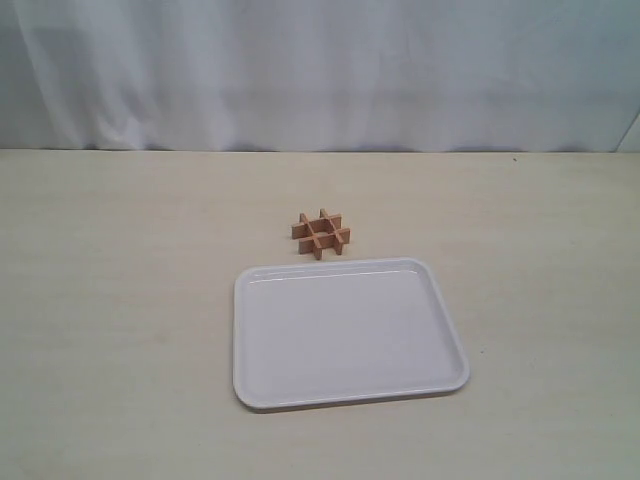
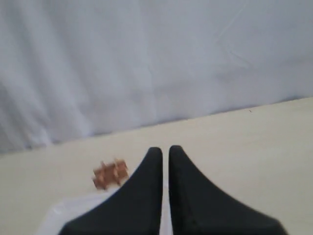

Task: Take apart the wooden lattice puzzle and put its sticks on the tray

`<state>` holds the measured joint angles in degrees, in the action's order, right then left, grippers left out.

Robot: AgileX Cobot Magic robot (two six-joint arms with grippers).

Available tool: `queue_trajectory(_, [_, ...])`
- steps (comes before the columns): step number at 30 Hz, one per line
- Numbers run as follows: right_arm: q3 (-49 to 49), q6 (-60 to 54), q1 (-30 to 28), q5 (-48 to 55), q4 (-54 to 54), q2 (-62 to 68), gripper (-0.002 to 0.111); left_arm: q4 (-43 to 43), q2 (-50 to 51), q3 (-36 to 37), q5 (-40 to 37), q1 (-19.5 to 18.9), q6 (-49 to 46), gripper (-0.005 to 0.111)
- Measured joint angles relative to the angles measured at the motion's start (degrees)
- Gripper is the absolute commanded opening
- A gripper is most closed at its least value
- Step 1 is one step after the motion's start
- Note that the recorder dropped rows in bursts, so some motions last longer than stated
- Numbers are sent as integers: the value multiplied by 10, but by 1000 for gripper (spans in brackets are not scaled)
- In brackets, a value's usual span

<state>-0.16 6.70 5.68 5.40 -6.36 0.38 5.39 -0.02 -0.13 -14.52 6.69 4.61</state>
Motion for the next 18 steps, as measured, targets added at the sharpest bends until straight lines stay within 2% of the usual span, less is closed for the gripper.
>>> queue_trajectory(4, [0, 0, 0, -89, -151, 0, 4, 0, 0, 0, 0, 0, 0, 0])
queue_trajectory(8, [0, 1, 0, -116, -254, 0, 4, 0, 0, 0, 0, 0, 0, 0])
queue_trajectory(14, [-14, 1, 0, -112, -250, 18, 4, 0, 0, 0, 0, 0, 0, 0])
queue_trajectory(18, [-90, 1, 0, -74, -209, 150, 4, 0, 0, 0, 0, 0, 0, 0])
